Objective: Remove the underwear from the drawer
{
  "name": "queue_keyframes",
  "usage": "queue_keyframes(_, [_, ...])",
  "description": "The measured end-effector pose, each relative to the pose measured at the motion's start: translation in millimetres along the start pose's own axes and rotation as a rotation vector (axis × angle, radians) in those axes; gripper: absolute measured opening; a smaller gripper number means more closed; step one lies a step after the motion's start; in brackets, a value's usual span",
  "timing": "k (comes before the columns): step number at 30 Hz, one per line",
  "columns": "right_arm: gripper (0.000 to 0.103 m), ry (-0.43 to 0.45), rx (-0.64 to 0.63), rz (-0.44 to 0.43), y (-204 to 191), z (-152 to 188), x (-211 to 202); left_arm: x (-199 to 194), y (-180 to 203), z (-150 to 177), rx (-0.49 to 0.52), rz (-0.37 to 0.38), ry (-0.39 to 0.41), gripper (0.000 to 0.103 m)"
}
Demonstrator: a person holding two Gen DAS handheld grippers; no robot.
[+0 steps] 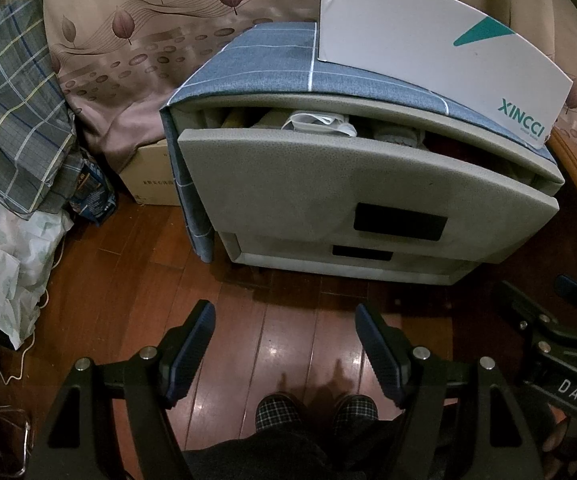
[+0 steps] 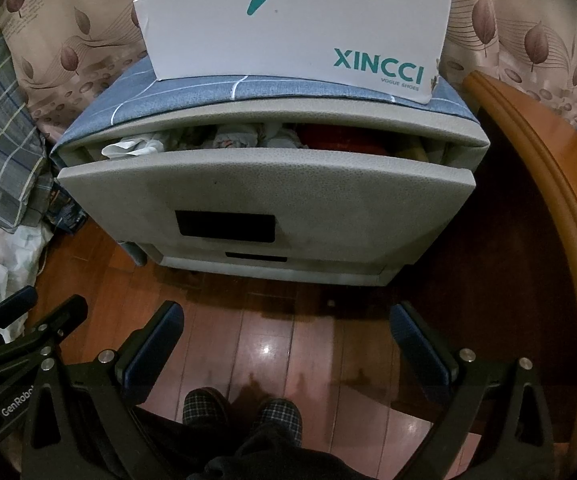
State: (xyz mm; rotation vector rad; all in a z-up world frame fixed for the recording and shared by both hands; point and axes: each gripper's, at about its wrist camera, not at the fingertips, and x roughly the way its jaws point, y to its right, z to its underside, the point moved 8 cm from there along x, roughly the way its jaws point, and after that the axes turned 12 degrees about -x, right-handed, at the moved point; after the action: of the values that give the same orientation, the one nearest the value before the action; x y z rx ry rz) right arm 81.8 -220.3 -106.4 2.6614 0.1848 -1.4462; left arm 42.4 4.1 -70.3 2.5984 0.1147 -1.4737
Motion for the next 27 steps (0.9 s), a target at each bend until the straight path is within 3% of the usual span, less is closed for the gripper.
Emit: queue_keyframes(27, [0.102,0.003,0.005,-0.008,-0.1,1.4,1.9,-0.1,0.2,-0.2,0.001,0.001,-0.002,0.074])
